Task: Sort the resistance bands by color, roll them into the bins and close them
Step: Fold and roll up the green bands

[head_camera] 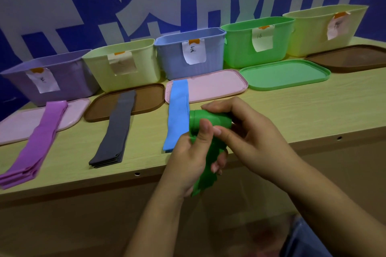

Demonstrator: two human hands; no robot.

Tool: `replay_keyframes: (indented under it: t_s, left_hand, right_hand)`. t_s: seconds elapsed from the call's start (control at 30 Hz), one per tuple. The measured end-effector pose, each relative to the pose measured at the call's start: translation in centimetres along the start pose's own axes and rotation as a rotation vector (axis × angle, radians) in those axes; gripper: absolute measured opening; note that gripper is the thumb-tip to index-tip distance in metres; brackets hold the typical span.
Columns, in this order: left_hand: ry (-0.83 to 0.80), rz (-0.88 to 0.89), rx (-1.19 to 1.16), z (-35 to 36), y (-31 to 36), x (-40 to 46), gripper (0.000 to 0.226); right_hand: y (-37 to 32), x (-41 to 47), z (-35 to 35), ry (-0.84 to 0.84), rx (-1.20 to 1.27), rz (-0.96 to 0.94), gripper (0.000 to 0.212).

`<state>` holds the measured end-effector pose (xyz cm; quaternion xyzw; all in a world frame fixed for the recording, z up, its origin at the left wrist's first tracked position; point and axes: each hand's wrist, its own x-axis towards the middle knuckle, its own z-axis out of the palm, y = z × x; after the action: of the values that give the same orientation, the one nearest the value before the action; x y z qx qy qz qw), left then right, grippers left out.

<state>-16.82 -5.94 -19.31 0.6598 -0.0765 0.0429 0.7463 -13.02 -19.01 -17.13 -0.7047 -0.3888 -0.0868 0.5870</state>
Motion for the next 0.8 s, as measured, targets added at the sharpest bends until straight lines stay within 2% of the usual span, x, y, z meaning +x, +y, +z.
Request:
replay_keyframes:
  t_s: [0.2, 0.27, 0.37, 0.43, 0.53, 0.7, 0.8]
  left_hand:
    - [0.041, -0.051, -0.020, 0.0, 0.2, 0.0, 0.064]
    - [0.040, -0.042, -0.082, 0.1, 0.2, -0.1, 0.049]
    - [-0.005, -0.009, -0.145, -0.2, 0.3, 0.0, 0.037]
    - [-0.048, -0.005, -0.183, -0.4, 0.5, 0.2, 0.037]
    - [-0.075, 0.014, -0.156, -0.6, 0.4, 0.2, 0.047]
    - [-0.101, 0.059, -0.081, -0.9, 0.2, -0.1, 0.044]
    - [-0.157, 0.014, -0.194, -1.6, 0.0, 0.0, 0.054]
  right_hand:
    - [0.7, -0.1, 0.2, 0.000, -0.127, -0.075, 0.024]
    - [0.5, 0.3, -0.6, -0.096, 0.017, 0.015, 0.027]
    - [-0.1, 0.6, -2.2, -0.243, 0.377, 0.212, 0.035]
    - [-0.3, 0.6, -2.4, -0.209, 0.415, 0.306, 0.035]
    - [-0.4, 0.7, -1.7, -0.176, 0.323, 0.380, 0.035]
    - [-0.7, 0.5, -1.9, -0.214, 0.362, 0.387, 0.027]
    - [-0.9, 0.2, -1.7, -0.202, 0.357, 0.337, 0.020]
